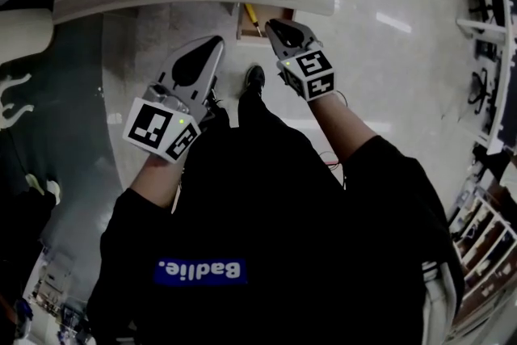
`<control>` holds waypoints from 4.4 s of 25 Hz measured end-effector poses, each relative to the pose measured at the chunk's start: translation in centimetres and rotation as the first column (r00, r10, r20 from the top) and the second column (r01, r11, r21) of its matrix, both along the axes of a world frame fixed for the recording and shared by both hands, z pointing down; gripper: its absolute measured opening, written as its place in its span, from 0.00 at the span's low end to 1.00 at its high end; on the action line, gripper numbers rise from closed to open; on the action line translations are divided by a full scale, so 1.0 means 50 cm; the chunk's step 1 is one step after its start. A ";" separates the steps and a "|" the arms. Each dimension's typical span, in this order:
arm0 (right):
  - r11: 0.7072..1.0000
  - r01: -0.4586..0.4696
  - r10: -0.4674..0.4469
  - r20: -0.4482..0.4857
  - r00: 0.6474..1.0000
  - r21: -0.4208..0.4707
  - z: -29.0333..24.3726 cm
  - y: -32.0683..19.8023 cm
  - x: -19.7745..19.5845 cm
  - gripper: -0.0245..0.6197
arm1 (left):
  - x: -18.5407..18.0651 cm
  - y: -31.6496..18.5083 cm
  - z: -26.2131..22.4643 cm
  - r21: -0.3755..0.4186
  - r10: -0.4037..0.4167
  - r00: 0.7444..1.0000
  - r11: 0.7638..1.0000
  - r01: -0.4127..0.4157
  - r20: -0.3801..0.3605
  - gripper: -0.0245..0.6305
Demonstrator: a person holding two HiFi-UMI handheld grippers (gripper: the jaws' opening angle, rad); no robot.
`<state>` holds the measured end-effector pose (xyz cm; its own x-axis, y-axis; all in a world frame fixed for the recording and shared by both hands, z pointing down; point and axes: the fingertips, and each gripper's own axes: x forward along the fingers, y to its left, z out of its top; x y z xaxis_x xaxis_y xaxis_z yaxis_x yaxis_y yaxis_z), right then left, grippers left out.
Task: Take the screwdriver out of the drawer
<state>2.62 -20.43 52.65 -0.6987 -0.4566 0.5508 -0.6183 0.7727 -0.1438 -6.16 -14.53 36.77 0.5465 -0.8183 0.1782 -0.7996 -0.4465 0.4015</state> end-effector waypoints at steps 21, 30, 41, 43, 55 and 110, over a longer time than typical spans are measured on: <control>0.987 -0.006 -0.021 -0.165 0.986 -0.159 0.237 -0.029 -0.022 0.19 | -0.075 -0.001 0.006 -0.021 -0.078 0.997 0.997 0.079 0.026 0.04; 0.978 -0.023 -0.029 -0.244 0.969 -0.206 0.333 -0.033 -0.018 0.20 | -0.098 -0.004 -0.001 -0.021 -0.090 0.995 0.996 0.090 0.037 0.04; 0.972 -0.076 -0.004 -0.341 0.940 -0.222 0.440 -0.033 -0.013 0.21 | -0.138 0.021 0.022 -0.051 -0.104 0.993 0.993 0.106 0.050 0.04; 0.970 -0.094 0.010 -0.352 0.936 -0.222 0.458 -0.037 -0.011 0.21 | -0.146 0.023 0.027 -0.055 -0.111 0.992 0.992 0.114 0.051 0.04; 0.973 -0.120 0.034 -0.390 0.920 -0.199 0.547 -0.077 -0.022 0.22 | -0.164 0.038 0.080 -0.107 -0.138 0.989 0.984 0.143 0.052 0.04; 0.972 -0.212 0.172 -0.308 0.936 -0.101 0.230 0.023 0.004 0.19 | -0.118 0.098 -0.021 0.012 0.074 0.996 0.997 -0.075 0.040 0.04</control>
<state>2.82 -19.30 64.16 -0.4015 -0.4761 0.7823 -0.7831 0.6215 -0.0237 -12.04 -9.62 35.70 0.5988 -0.7779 0.1903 -0.7791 -0.5108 0.3636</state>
